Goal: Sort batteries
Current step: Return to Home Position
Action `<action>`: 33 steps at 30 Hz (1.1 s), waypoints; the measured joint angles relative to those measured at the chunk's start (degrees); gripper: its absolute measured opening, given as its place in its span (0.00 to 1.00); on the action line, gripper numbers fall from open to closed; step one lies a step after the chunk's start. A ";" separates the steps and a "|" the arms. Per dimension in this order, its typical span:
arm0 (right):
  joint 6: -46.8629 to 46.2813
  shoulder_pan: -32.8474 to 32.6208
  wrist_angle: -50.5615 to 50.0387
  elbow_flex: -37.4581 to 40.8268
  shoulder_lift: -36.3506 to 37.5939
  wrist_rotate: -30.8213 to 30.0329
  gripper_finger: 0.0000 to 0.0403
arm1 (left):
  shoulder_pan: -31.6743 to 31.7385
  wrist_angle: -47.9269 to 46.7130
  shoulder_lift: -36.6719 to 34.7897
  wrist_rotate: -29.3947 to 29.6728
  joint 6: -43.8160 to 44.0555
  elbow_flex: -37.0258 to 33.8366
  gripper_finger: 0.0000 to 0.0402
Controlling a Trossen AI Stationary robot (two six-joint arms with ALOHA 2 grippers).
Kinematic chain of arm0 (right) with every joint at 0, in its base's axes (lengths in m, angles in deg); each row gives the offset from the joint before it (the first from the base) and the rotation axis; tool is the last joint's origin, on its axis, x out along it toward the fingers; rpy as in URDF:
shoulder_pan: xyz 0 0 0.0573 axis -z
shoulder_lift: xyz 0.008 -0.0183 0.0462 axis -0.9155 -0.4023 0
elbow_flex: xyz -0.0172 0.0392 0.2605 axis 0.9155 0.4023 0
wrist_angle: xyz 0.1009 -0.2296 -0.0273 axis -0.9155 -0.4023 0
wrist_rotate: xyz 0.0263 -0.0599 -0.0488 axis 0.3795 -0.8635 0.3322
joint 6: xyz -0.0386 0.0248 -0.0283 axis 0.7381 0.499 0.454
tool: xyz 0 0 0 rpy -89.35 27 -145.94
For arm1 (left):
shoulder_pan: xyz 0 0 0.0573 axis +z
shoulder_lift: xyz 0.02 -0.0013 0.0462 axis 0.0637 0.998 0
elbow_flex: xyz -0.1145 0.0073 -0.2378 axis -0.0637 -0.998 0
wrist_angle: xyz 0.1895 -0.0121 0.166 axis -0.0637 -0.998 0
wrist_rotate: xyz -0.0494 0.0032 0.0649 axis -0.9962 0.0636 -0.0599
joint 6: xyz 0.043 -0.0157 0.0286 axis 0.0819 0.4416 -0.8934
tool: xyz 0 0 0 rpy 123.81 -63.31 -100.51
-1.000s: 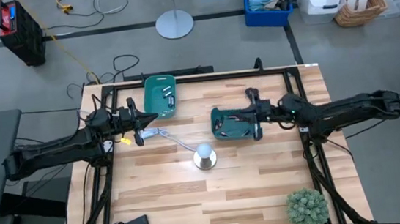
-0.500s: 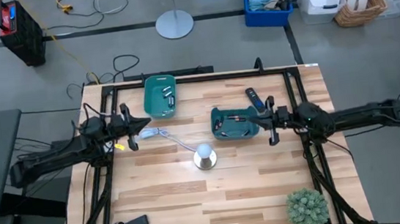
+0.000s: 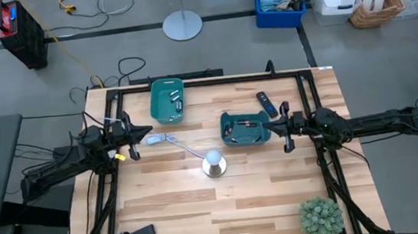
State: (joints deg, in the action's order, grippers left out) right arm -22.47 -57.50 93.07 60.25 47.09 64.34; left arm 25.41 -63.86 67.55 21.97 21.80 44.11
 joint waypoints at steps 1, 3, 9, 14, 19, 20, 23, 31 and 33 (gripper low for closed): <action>0.01 0.00 -0.29 0.00 -0.04 0.00 0.01 | 0.00 0.25 -0.92 -0.19 0.28 -0.67 0.00; 0.02 0.00 -0.51 0.02 -0.01 0.00 0.01 | -0.01 1.09 -2.99 -0.35 0.97 -2.42 0.00; 0.17 0.09 -1.24 0.04 0.48 -0.31 0.01 | -0.02 2.09 -3.12 -0.72 2.81 -5.57 0.00; -0.77 1.65 -4.87 0.07 2.50 -0.31 0.01 | -0.02 2.67 -3.09 -1.85 2.90 -5.79 0.00; -1.76 2.15 -9.85 0.07 5.56 -0.27 0.01 | -0.02 2.03 -3.21 -2.14 2.52 -5.87 0.00; -1.81 2.14 -11.05 0.07 6.31 -0.26 0.01 | -0.02 1.93 -3.21 -2.18 2.52 -5.87 0.00; -1.79 2.14 -13.23 0.08 8.37 -0.24 0.01 | -0.02 2.05 -3.21 -2.23 2.46 -5.91 0.00; -1.15 2.14 -19.52 0.09 12.65 -0.20 0.01 | -0.33 0.72 -3.01 -0.72 2.28 -6.79 0.00; -0.85 2.14 -21.35 0.11 13.49 -0.17 0.01 | -0.97 0.76 -3.12 -0.56 2.12 -6.79 0.00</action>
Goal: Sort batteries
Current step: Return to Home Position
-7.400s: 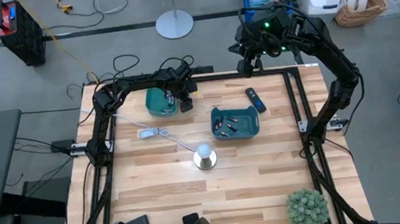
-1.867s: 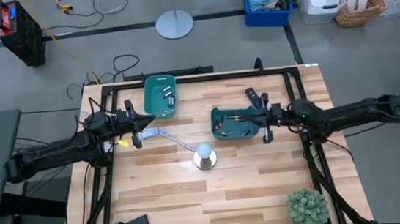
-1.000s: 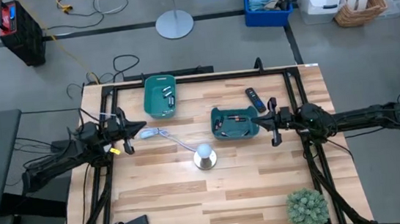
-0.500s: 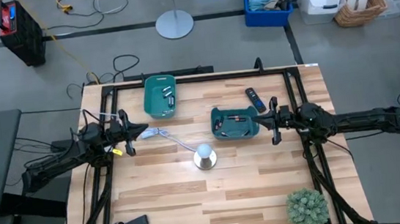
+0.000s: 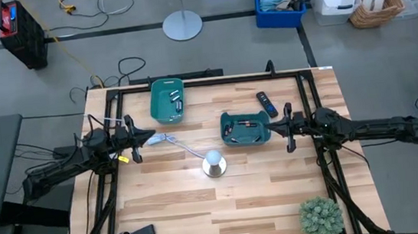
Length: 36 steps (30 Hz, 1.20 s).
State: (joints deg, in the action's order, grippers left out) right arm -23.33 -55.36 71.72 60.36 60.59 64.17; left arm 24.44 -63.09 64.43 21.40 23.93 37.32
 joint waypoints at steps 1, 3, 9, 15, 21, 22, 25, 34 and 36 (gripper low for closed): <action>0.00 0.00 -0.92 0.00 0.36 0.00 0.01 | -0.37 -0.10 0.02 0.39 0.05 0.00 0.00; -0.02 0.00 -2.15 0.00 0.81 0.00 0.01 | -1.27 -0.43 0.03 1.71 0.07 0.00 0.00; -0.02 0.00 -3.07 0.02 1.44 0.08 0.01 | -5.03 -0.76 0.10 9.01 0.66 -0.04 0.00; -0.90 0.00 -4.57 0.02 1.40 0.22 0.01 | -6.63 -0.44 0.20 11.18 -1.29 -0.04 0.00; -7.60 0.00 -9.75 0.02 1.40 0.22 0.05 | -6.63 -0.74 0.17 9.29 -2.75 -0.05 0.00; -9.28 0.00 -10.87 0.02 1.40 0.22 0.06 | -6.63 -0.97 0.20 8.05 -3.03 -0.07 0.00; -11.82 0.00 -14.32 0.02 1.35 0.20 0.07 | -6.64 -1.25 0.17 6.55 -2.26 -0.07 0.01; -11.89 0.00 -19.26 0.07 1.34 0.09 0.08 | -6.61 -0.98 0.20 8.06 4.31 -0.07 0.03; -11.91 0.00 -19.26 0.07 1.34 0.07 0.08 | -6.61 -0.98 0.18 8.06 4.33 -0.07 0.03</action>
